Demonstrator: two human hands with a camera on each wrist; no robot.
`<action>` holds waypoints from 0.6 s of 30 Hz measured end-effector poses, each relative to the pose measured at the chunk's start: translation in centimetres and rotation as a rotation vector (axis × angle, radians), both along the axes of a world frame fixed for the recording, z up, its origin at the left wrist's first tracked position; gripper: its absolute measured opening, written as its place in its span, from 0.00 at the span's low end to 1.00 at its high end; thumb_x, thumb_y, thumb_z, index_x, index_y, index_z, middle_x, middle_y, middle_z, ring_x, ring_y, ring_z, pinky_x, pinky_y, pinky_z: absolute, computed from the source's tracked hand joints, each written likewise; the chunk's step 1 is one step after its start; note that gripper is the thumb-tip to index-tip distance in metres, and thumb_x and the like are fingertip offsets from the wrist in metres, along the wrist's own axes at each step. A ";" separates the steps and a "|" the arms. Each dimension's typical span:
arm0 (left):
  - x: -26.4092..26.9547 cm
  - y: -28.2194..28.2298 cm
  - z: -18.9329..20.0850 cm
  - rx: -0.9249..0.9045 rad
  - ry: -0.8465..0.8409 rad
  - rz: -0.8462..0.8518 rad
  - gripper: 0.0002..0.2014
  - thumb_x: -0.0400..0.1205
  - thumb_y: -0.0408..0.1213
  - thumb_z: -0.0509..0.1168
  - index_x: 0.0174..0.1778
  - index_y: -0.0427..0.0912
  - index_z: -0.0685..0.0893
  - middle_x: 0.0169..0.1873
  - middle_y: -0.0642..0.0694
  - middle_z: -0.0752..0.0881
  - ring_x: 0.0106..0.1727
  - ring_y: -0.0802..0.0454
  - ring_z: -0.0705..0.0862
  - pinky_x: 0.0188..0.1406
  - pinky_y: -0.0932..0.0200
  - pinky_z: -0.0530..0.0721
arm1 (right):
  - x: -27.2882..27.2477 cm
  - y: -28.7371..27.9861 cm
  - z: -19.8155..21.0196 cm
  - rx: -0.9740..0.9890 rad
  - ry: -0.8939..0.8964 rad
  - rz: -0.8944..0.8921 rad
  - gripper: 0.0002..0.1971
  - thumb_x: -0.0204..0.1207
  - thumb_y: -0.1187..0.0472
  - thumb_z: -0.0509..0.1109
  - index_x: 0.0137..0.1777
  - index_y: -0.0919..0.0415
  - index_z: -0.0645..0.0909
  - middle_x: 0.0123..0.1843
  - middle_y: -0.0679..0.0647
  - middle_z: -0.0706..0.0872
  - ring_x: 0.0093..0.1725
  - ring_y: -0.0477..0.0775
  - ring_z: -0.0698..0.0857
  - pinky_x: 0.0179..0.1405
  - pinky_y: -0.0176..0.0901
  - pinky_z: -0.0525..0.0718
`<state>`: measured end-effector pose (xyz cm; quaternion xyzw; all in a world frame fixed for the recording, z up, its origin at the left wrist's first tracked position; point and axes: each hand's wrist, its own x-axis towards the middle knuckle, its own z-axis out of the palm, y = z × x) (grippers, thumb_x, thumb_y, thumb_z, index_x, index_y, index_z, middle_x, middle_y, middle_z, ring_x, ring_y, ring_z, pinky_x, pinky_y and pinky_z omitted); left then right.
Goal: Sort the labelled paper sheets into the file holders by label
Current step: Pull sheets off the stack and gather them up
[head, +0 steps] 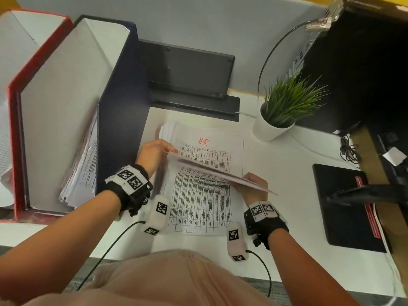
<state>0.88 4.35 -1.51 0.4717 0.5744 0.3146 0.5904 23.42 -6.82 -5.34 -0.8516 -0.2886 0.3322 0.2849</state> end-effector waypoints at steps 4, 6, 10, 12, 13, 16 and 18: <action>-0.1 1.6 -0.9 -0.029 0.399 -0.017 0.07 0.79 0.35 0.65 0.42 0.35 0.85 0.45 0.36 0.87 0.43 0.42 0.84 0.52 0.47 0.85 | 0.9 -0.9 -0.5 0.272 0.209 -0.061 0.14 0.67 0.82 0.67 0.27 0.65 0.79 0.29 0.57 0.80 0.24 0.42 0.76 0.28 0.34 0.70; 0.0 1.7 -0.9 -0.056 0.526 -0.116 0.10 0.75 0.42 0.72 0.37 0.38 0.85 0.39 0.42 0.87 0.42 0.46 0.84 0.50 0.51 0.86 | 1.3 -1.9 -0.2 0.327 0.216 -0.054 0.18 0.65 0.83 0.68 0.23 0.61 0.75 0.25 0.54 0.75 0.26 0.48 0.72 0.28 0.34 0.69; 0.7 1.4 -0.5 -0.005 0.719 -0.164 0.16 0.67 0.49 0.78 0.38 0.39 0.87 0.37 0.45 0.87 0.40 0.49 0.85 0.38 0.59 0.81 | 0.7 -1.3 -0.3 0.302 0.074 0.034 0.21 0.65 0.80 0.73 0.22 0.56 0.72 0.30 0.55 0.78 0.32 0.51 0.73 0.32 0.36 0.71; 0.8 1.3 -0.4 -0.020 0.789 -0.153 0.23 0.65 0.51 0.79 0.45 0.35 0.87 0.42 0.41 0.88 0.43 0.46 0.86 0.36 0.58 0.82 | 0.8 -1.5 -0.4 0.290 0.020 0.033 0.22 0.65 0.79 0.73 0.22 0.55 0.72 0.37 0.60 0.80 0.37 0.52 0.75 0.34 0.36 0.70; 0.9 1.3 -0.4 -0.029 0.811 -0.146 0.26 0.65 0.52 0.79 0.47 0.33 0.86 0.44 0.40 0.88 0.44 0.44 0.87 0.35 0.58 0.82 | 0.8 -1.6 -0.5 0.281 -0.003 0.035 0.20 0.65 0.79 0.73 0.23 0.57 0.74 0.39 0.63 0.80 0.39 0.53 0.75 0.33 0.35 0.69; 0.8 1.3 -0.2 -0.030 0.814 -0.148 0.24 0.67 0.51 0.78 0.46 0.33 0.86 0.43 0.40 0.88 0.42 0.45 0.86 0.31 0.59 0.80 | 0.7 -1.6 -0.6 0.271 -0.066 0.049 0.04 0.66 0.78 0.73 0.32 0.74 0.83 0.44 0.70 0.82 0.41 0.54 0.76 0.31 0.32 0.70; 0.8 1.4 -0.3 0.012 0.792 -0.189 0.16 0.70 0.46 0.76 0.40 0.36 0.87 0.37 0.43 0.87 0.38 0.48 0.83 0.32 0.60 0.78 | 0.7 -1.6 -0.7 0.301 -0.063 0.045 0.02 0.66 0.79 0.72 0.35 0.78 0.83 0.45 0.72 0.84 0.42 0.54 0.77 0.34 0.31 0.71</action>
